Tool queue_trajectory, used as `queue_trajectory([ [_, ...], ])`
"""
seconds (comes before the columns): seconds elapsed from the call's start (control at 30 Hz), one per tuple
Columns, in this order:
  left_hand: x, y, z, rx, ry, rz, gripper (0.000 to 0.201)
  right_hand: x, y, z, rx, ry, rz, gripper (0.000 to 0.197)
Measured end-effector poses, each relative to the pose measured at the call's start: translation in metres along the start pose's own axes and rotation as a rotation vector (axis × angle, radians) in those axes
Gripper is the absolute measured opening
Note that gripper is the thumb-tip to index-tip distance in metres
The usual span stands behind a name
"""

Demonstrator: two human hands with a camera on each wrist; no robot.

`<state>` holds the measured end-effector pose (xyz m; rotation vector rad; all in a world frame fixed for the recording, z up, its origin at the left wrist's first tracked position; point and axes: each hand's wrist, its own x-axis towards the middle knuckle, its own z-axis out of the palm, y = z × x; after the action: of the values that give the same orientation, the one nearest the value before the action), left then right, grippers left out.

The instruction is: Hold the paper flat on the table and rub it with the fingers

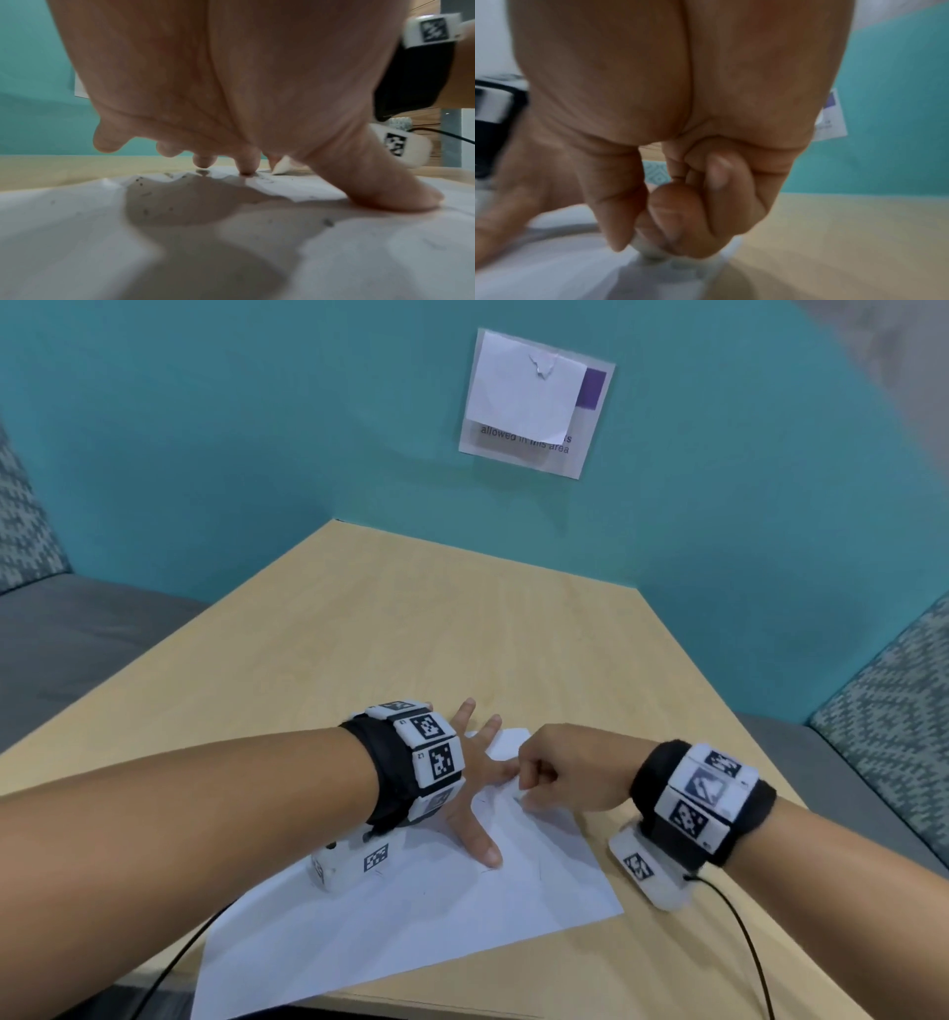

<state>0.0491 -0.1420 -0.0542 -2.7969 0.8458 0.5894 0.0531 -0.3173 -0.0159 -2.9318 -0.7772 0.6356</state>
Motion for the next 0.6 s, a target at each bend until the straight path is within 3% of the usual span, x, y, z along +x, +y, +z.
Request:
queue_trajectory([
  [0.13, 0.000, 0.002, 0.002, 0.002, 0.013, -0.007, 0.118, 0.002, 0.009, -0.009, -0.003, 0.053, 0.072, 0.014],
  [0.3, -0.003, 0.000, -0.003, -0.023, -0.010, 0.026, 0.115, -0.021, -0.016, 0.016, 0.065, -0.021, -0.096, 0.014],
  [0.47, -0.003, 0.002, -0.001, 0.005, -0.003, 0.005, 0.118, -0.023, -0.004, 0.007, 0.029, 0.056, 0.002, 0.009],
  [0.6, -0.004, 0.002, -0.003, 0.059, -0.015, -0.005, 0.118, -0.035, -0.022, 0.020, 0.032, -0.012, -0.076, 0.018],
])
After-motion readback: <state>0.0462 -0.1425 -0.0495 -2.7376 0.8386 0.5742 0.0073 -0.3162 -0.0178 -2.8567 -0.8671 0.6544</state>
